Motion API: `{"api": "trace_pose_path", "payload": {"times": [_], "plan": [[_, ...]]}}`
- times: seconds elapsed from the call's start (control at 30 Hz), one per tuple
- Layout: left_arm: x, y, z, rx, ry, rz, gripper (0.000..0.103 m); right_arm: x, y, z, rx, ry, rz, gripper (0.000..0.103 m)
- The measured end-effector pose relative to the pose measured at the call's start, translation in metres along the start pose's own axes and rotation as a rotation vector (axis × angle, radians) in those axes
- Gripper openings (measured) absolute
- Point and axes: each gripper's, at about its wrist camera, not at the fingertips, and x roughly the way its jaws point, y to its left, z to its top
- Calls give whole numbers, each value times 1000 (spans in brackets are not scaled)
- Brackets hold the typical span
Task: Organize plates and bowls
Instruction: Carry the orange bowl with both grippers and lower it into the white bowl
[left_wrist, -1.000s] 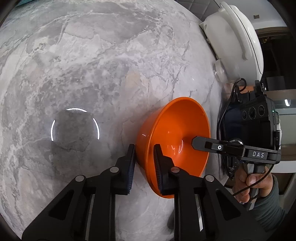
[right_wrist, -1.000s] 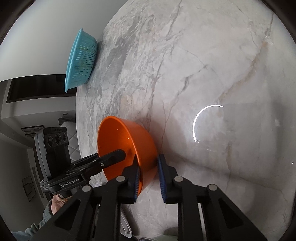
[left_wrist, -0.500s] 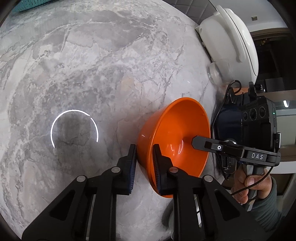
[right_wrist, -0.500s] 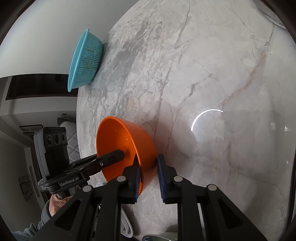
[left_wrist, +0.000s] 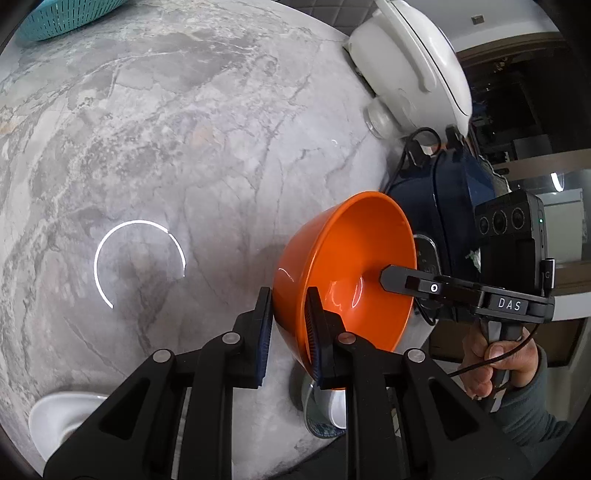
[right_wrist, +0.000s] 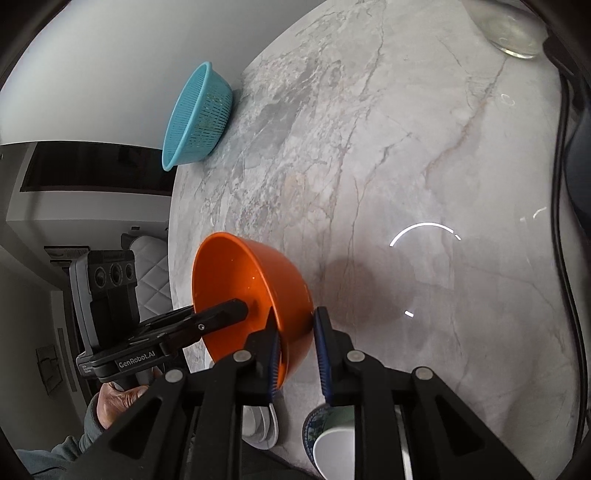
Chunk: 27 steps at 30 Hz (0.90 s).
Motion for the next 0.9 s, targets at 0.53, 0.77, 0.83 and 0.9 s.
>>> {"api": "trace_pose_path", "payload": {"times": [0.53,0.77,0.83,0.9], "plan": [[18,-68,-101,95,83,-29,16,-66,-28,-114,85,-76,-12,20],[46,-72,-131,82,121,-16,16,-62,-43,-143,113,-60,-11,20],[52,-72,-137,81,122,-9,16,-60,-47,-148,111,-56,-28,20],[58,-74,-139,79,123,0,16,-59,-54,-151,120,-54,-24,20]]}}
